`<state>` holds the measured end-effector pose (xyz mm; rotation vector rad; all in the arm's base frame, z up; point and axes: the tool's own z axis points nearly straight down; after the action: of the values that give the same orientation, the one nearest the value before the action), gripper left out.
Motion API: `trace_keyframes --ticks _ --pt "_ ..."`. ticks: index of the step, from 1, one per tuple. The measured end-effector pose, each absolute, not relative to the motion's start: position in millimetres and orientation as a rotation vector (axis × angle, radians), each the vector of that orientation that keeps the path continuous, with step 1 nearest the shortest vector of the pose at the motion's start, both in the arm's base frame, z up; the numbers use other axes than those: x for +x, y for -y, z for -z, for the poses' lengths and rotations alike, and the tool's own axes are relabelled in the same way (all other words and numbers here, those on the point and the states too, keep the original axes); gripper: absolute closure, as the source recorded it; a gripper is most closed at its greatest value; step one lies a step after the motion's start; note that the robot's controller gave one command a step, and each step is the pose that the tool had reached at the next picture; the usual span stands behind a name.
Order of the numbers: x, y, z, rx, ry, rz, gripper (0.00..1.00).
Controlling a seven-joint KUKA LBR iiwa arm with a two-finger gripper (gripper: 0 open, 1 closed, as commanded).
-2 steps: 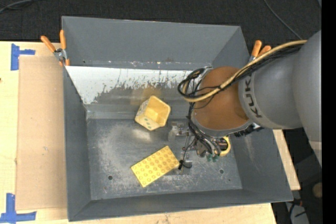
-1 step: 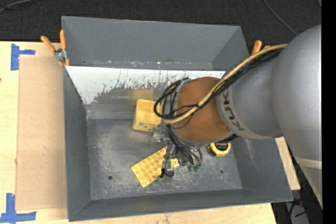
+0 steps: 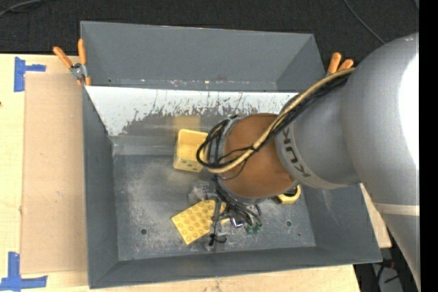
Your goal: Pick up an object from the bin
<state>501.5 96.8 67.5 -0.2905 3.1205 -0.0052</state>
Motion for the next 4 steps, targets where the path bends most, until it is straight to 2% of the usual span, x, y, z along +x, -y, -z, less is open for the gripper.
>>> trace_keyframes --ticks 1,2,3,4 --pt "502.7 -93 -70 -0.227 -3.094 -0.001 1.00" --pt "502.7 -93 -70 -0.228 -3.094 -0.001 1.00" --pt "502.0 -94 -94 -0.229 -3.096 -0.001 1.00" --pt "501.9 -94 -105 -0.230 -3.096 -0.001 1.00"
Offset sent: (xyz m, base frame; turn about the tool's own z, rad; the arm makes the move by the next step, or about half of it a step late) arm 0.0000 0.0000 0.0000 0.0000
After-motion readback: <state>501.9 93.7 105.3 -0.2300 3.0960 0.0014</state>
